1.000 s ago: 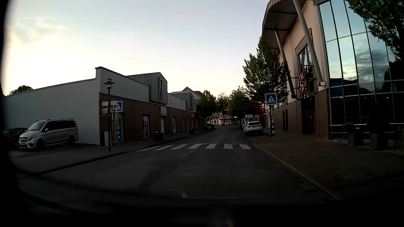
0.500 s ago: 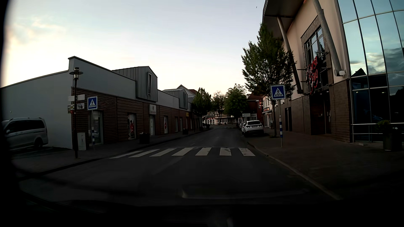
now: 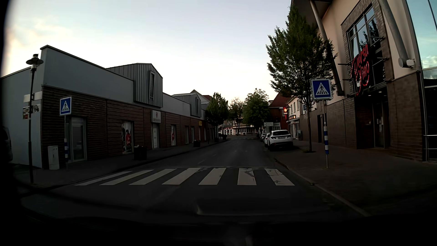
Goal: Follow the waypoints while adhering to traffic rules and regulations
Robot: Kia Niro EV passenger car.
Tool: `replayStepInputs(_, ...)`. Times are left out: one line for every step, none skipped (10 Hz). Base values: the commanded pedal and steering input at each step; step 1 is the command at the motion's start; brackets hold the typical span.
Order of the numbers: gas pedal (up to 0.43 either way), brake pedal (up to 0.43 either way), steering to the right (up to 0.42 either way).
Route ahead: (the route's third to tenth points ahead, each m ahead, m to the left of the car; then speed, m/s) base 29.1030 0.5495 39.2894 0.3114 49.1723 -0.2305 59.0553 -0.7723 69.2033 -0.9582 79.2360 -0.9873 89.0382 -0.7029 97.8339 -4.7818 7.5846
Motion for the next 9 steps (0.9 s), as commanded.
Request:
replayStepInputs(0.189,0.006,0.001)
replayStepInputs(0.189,0.006,0.004)
replayStepInputs(0.189,0.006,0.004)
replayStepInputs(0.189,0.006,0.005)
replayStepInputs(0.189,0.006,0.005)
replayStepInputs(0.189,0.006,0.005)
replayStepInputs(0.189,0.006,0.005)
replayStepInputs(0.177,0.000,0.005)
replayStepInputs(0.177,0.006,0.005)
